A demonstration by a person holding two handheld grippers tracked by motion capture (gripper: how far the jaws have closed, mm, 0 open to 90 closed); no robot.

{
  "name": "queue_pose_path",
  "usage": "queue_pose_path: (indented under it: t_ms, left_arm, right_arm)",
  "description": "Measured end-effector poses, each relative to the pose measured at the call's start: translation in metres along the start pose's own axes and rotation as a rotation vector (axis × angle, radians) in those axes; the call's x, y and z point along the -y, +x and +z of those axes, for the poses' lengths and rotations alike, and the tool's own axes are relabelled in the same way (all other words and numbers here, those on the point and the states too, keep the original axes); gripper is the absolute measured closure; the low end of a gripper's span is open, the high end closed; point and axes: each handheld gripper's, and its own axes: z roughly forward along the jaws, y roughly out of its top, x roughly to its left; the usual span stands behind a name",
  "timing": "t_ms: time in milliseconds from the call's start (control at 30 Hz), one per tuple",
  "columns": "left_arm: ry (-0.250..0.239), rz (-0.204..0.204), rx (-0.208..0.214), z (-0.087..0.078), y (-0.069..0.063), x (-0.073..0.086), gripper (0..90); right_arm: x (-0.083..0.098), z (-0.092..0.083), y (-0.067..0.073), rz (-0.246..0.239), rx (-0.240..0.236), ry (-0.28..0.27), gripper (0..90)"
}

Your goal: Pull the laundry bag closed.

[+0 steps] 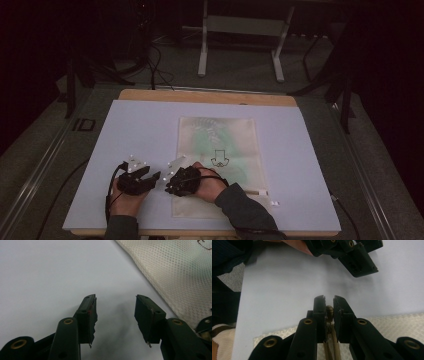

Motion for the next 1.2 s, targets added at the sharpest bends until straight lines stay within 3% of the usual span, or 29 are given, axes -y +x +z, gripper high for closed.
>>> queue_pose_path:
  t_ms: [433,867,1033,1200]
  left_arm:
    - [0.001,0.008,0.000,0.000,-0.001,0.000,51.2]
    - [-0.003,0.026,0.010,0.000,-0.005,-0.001,51.0]
    - [-0.011,0.032,0.044,-0.001,-0.007,-0.001,53.7]
    - [-0.003,0.049,0.106,0.000,-0.013,-0.002,61.9]
  right_arm:
    - [0.019,-0.018,0.000,0.011,0.002,-0.017,80.9]
    - [0.026,-0.011,-0.005,0.030,-0.029,0.027,80.4]
    - [0.030,-0.008,-0.004,0.029,-0.023,0.038,81.3]
    - [0.032,-0.008,-0.002,0.017,-0.008,0.037,81.6]
